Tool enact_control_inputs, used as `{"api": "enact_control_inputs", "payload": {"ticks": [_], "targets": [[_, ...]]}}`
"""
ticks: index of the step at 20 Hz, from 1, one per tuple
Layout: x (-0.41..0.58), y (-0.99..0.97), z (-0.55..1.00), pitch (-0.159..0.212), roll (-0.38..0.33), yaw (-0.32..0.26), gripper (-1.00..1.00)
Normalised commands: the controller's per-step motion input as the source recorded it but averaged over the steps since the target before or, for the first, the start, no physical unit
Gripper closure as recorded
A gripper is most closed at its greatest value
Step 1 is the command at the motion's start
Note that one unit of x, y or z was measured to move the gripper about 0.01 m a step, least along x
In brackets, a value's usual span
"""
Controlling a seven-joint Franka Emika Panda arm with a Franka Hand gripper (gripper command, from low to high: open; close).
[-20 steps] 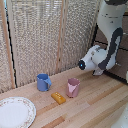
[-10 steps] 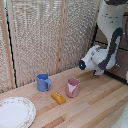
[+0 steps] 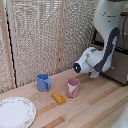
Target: Please adjust your gripper to match the height of the lower drawer handle. Progress your gripper onward until it happens to touch the drawer handle. Now, firmly take hold of it with your gripper, then steadily retract it to swing the drawer wide open.
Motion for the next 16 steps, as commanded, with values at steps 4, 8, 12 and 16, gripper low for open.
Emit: {"api": "enact_control_inputs", "payload": {"ticks": [4,8,12,16], "targets": [[0.269,0.77,0.11,0.079,0.216,0.002,1.0],[0.257,0.34,0.02,0.055,0.094,0.0,-1.0],[0.176,0.0,-0.01,0.002,0.067,0.0,-1.0],[0.191,0.11,0.32,0.006,0.155,0.001,-1.0]]}}
